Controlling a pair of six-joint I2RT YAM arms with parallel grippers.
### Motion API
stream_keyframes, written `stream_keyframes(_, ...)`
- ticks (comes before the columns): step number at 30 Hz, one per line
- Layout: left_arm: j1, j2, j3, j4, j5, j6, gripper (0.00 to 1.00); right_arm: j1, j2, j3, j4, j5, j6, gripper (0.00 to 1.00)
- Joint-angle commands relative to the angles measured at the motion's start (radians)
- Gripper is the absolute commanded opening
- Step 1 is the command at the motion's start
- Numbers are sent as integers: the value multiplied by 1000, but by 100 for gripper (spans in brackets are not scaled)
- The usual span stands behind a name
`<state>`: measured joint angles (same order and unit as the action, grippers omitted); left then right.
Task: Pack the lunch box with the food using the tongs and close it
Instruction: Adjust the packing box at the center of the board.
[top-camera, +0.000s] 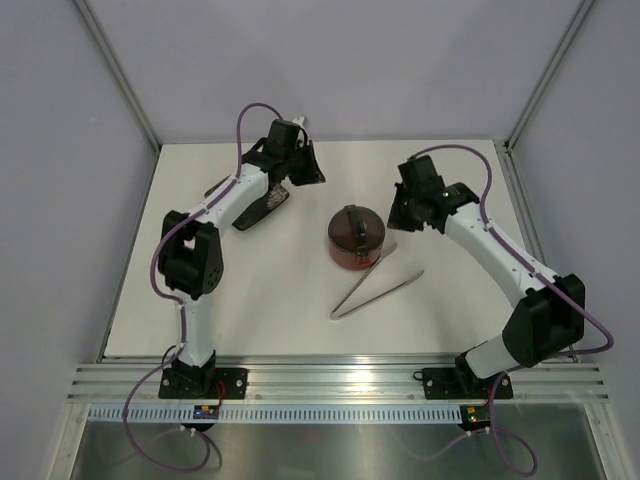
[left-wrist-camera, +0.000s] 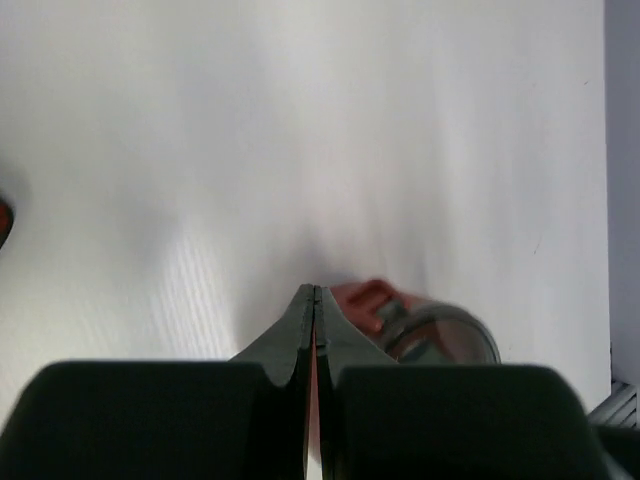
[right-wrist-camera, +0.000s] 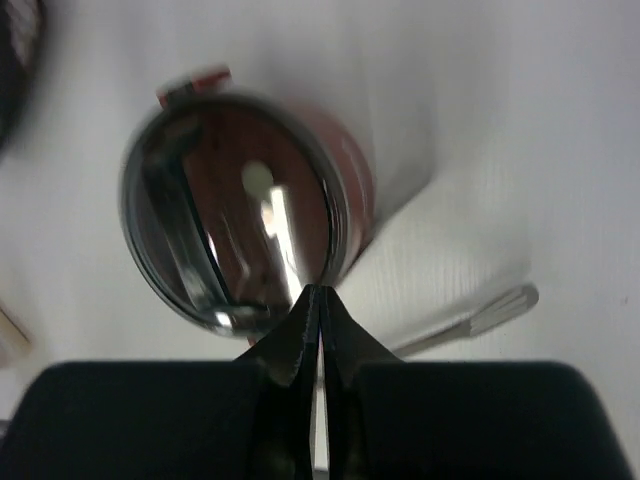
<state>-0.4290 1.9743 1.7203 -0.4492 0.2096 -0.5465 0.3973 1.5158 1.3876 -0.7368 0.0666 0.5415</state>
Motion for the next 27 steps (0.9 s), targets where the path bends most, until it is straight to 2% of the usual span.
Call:
stream_keyframes(1, -1, 153, 171, -26, 141, 52, 0, 134, -84, -126, -68, 78, 86, 6)
stream_keyframes(5, -1, 259, 263, 10, 295, 53, 0, 236, -126, -223, -93, 73, 149, 5)
stream_keyframes(12, -1, 316, 251, 110, 379, 14, 0, 350, -45, -219, -69, 47, 158, 5)
stream_keyframes(20, -8, 347, 219, 181, 465, -26, 0, 354, 47, -191, 26, 90, 187, 3)
stream_keyframes(27, -14, 316, 113, 218, 487, -23, 0, 353, 124, -148, 54, 160, 184, 2)
